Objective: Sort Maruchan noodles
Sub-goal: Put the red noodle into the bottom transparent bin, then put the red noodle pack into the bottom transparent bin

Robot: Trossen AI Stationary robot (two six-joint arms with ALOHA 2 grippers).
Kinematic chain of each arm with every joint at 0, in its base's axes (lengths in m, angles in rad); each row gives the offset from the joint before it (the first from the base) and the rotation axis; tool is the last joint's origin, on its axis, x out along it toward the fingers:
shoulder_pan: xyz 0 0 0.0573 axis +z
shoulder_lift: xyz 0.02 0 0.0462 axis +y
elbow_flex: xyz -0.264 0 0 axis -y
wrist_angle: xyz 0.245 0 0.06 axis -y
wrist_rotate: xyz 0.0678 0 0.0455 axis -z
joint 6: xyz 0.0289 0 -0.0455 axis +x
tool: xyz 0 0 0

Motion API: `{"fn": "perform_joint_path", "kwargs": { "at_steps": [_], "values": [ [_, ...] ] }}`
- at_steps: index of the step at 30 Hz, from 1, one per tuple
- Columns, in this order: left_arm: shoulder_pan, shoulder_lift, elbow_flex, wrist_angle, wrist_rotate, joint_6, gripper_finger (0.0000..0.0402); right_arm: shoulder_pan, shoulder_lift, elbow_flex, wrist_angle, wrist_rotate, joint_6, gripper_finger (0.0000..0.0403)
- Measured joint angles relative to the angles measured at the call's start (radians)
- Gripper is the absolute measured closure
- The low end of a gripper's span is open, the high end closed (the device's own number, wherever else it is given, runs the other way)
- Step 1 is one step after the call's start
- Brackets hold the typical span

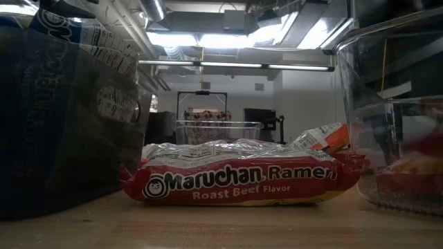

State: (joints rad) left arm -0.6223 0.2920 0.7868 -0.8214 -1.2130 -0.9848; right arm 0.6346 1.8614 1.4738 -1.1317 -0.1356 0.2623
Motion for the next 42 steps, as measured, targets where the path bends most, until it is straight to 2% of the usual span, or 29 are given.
{"fn": "perform_joint_path", "kwargs": {
  "at_steps": [4,10,14,19,21,24,27,30,37,42],
  "values": [
    [0.0,0.0,0.0,-0.002,0.0,-0.001,0.0255,-0.019,-0.002,-0.09,-0.012,-0.003,0.013,0.0392],
    [0.0,0.0,0.0,-0.002,0.0,-0.003,0.0255,-0.072,-0.009,-0.12,-0.083,0.009,0.055,0.0372],
    [0.0,0.0,0.0,-0.001,0.0,-0.007,0.0255,-0.096,-0.061,-0.119,-0.074,-0.001,0.08,0.0361],
    [0.0,0.0,0.0,-0.001,0.008,-0.008,0.0255,-0.107,-0.183,-0.119,-0.059,-0.005,0.124,0.0345],
    [0.0,0.0,0.0,-0.001,0.012,-0.01,0.0255,-0.11,-0.23,-0.119,-0.005,0.022,0.142,0.034],
    [0.0,0.0,0.0,-0.001,0.012,-0.034,0.0255,-0.124,-0.282,-0.118,0.097,0.132,0.174,0.0328],
    [0.0,0.0,0.0,0.0,0.022,-0.037,0.0255,-0.173,-0.302,-0.118,0.193,0.211,0.175,0.0302],
    [0.0,0.0,0.0,0.0,0.029,-0.056,0.0255,-0.249,-0.304,-0.118,0.28,0.222,0.173,0.0261],
    [0.0,0.0,0.0,-0.001,0.063,-0.059,0.0255,-0.38,-0.259,-0.117,0.472,0.11,0.105,0.015],
    [0.0,0.001,0.0,-0.006,0.124,-0.055,0.0255,-0.39,-0.17,-0.117,0.62,0.068,0.105,0.0124]
  ]
}}
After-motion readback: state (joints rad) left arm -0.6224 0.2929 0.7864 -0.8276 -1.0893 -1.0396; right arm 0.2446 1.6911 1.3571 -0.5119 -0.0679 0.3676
